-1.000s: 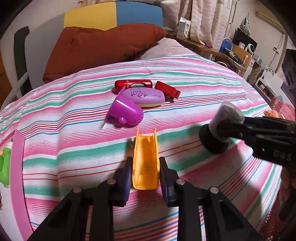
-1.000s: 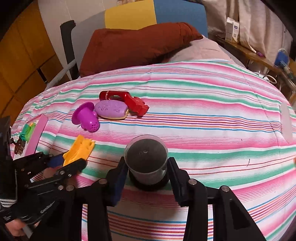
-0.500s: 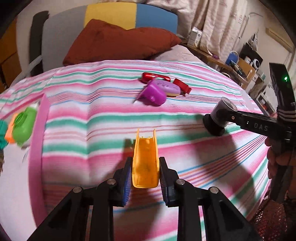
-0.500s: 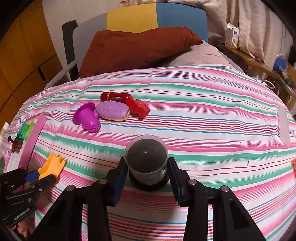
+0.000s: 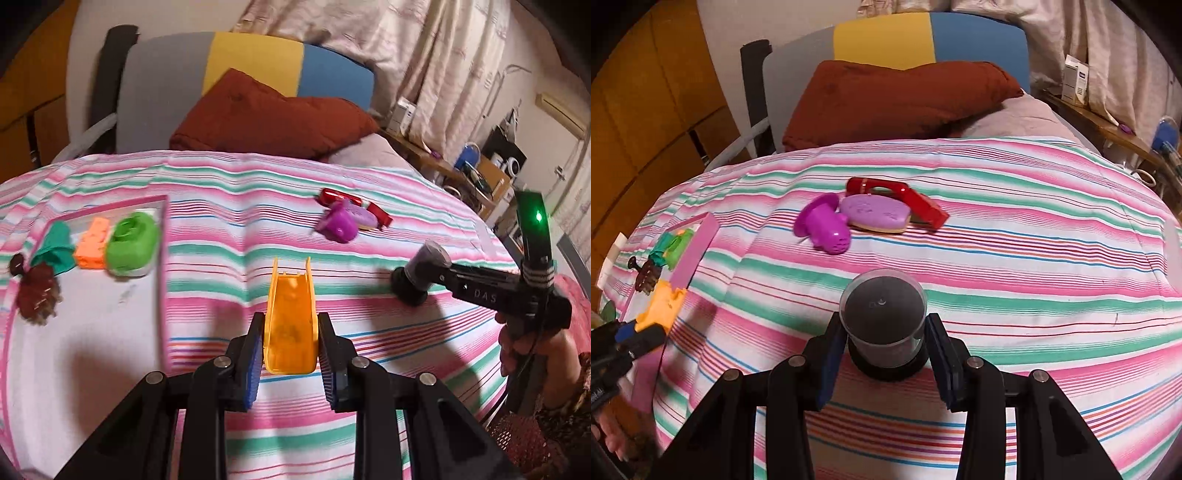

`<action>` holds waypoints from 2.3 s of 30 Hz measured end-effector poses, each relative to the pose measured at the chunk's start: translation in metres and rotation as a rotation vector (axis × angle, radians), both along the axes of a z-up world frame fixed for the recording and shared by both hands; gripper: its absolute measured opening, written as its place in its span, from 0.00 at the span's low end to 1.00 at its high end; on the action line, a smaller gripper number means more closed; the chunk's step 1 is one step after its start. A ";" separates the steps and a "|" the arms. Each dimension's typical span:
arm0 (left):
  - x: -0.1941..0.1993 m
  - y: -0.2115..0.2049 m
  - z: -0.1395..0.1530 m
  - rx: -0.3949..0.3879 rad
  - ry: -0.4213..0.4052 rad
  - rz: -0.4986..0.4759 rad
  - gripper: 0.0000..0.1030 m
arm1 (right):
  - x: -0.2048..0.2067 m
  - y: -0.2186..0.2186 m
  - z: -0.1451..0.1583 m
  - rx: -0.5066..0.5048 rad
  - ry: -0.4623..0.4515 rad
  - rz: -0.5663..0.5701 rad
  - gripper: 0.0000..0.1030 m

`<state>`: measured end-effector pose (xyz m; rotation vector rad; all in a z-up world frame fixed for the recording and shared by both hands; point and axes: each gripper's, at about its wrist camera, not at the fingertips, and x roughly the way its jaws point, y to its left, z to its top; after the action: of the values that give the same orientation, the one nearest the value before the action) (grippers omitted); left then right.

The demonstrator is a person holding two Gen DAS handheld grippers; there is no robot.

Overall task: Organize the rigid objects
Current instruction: 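Carry the yellow scoop into the tray and open the left tool while the right tool carries the cup, then lower the black cup into the tray and open the right tool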

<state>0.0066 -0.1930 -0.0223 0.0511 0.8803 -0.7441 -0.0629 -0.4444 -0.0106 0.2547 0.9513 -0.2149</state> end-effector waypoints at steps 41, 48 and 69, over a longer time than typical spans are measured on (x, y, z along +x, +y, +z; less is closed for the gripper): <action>0.067 0.168 -0.048 0.203 0.012 0.356 0.34 | 0.018 0.136 0.034 0.045 -0.164 0.216 0.42; 0.045 0.183 -0.039 0.117 0.002 0.380 0.38 | 0.035 0.171 0.047 0.077 -0.190 0.292 0.42; 0.011 0.185 -0.030 0.057 -0.025 0.334 0.38 | 0.117 0.269 0.028 0.071 -0.100 0.488 0.42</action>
<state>0.0175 -0.0084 -0.0520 -0.0363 0.8596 -0.4059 0.0545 -0.1750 0.0175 0.0918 0.8947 0.2778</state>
